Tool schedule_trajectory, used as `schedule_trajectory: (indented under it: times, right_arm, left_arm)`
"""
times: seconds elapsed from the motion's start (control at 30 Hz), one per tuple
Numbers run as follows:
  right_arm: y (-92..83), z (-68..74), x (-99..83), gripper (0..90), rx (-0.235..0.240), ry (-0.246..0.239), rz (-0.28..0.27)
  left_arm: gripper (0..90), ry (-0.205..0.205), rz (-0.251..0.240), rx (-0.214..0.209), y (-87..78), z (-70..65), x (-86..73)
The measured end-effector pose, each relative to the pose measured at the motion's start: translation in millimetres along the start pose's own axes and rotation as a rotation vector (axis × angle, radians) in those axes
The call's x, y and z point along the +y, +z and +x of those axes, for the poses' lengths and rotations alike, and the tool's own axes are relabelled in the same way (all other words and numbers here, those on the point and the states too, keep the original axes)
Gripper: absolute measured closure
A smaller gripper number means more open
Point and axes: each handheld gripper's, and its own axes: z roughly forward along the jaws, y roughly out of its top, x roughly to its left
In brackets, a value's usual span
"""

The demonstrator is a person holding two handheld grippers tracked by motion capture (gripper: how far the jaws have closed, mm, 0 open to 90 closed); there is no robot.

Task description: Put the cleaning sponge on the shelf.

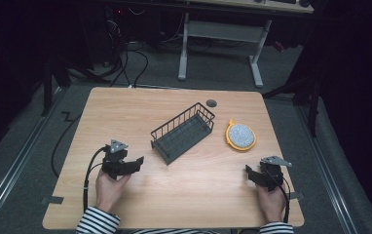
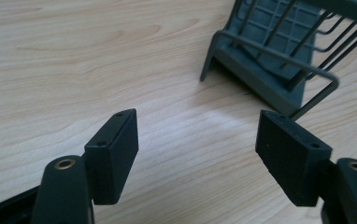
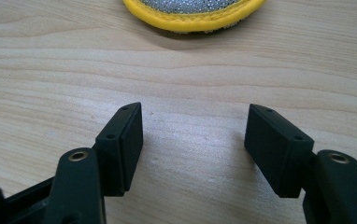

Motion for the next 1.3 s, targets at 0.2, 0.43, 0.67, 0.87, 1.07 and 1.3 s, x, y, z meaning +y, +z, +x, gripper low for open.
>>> schedule_trajectory:
  times: [0.2,0.43,0.67,0.87,1.07,1.3]
  right_arm:
    - [-0.1,0.4,-0.1,37.5,0.006,0.000,0.001]
    - [-0.2,0.7,-0.2,37.4,0.006,-0.002,0.001]
    - [-0.1,0.5,-0.2,37.1,0.010,-0.003,0.001]
    - [-0.2,0.6,-0.2,37.1,0.011,-0.004,0.001]
    - [-0.3,0.6,-0.3,36.9,0.011,-0.004,0.003]
    - [-0.5,1.1,-0.4,36.6,0.018,-0.009,0.004]
  left_arm:
    - [31.8,0.015,-0.005,-0.014,-2.3,-9.0,18.4]
    - [34.7,0.006,-0.004,-0.042,-5.1,-16.5,44.8]
    - [34.0,0.005,0.012,-0.042,0.3,-21.9,67.7]
    - [38.5,-0.001,0.007,-0.037,8.1,-25.4,80.7]
    - [40.4,-0.021,0.041,-0.016,20.9,-25.4,91.4]
    - [44.3,-0.025,0.077,0.010,33.7,-25.2,97.2]
